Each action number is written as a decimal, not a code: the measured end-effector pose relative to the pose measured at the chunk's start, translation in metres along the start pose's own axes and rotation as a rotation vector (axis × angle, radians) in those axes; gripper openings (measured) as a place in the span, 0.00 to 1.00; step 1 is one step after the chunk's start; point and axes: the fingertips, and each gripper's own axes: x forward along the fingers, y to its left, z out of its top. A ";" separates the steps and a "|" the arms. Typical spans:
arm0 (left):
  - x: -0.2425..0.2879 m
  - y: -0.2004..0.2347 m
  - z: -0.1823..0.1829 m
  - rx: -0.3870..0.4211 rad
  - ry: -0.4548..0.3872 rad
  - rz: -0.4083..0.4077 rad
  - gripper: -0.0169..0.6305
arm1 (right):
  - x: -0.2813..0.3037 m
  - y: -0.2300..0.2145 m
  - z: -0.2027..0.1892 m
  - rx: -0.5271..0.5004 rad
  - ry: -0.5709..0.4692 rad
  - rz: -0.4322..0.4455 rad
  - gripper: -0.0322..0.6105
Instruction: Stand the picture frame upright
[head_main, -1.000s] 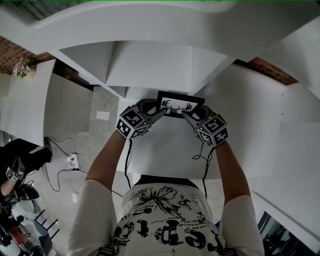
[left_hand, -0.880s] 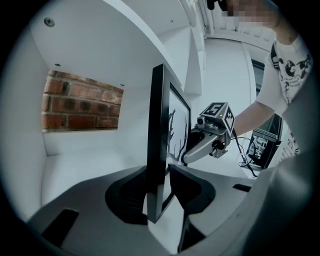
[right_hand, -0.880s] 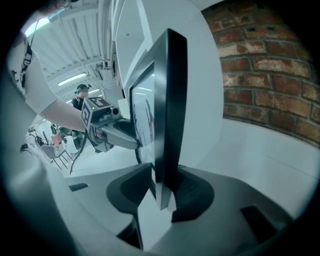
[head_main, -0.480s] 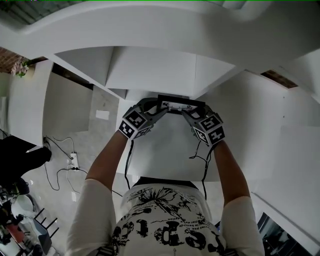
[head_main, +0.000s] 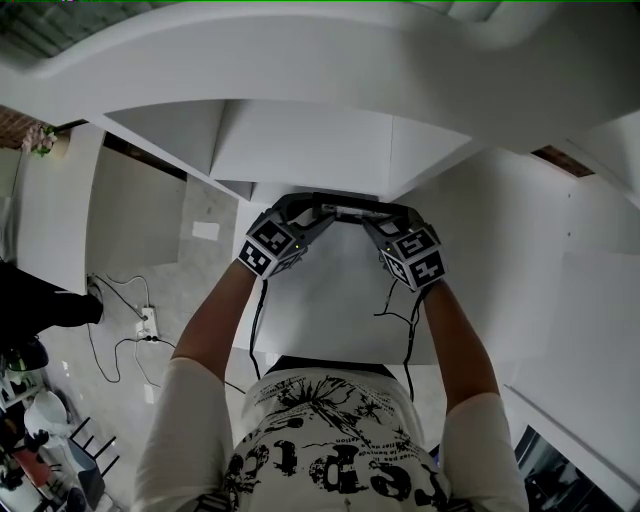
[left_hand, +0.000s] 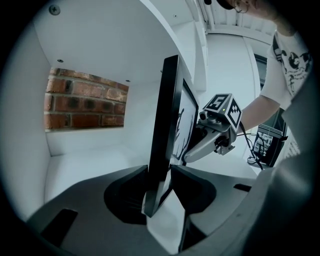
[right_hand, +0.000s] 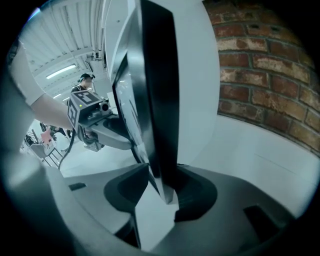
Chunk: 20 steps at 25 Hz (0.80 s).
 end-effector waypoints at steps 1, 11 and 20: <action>0.000 0.001 0.000 0.001 0.001 0.005 0.27 | 0.000 -0.001 0.001 -0.001 0.000 -0.009 0.30; 0.001 0.004 -0.002 -0.008 0.013 0.014 0.27 | 0.004 -0.004 0.001 0.027 -0.006 -0.009 0.32; -0.001 0.011 -0.009 -0.057 0.020 0.094 0.34 | 0.011 -0.017 -0.021 0.136 0.020 -0.071 0.40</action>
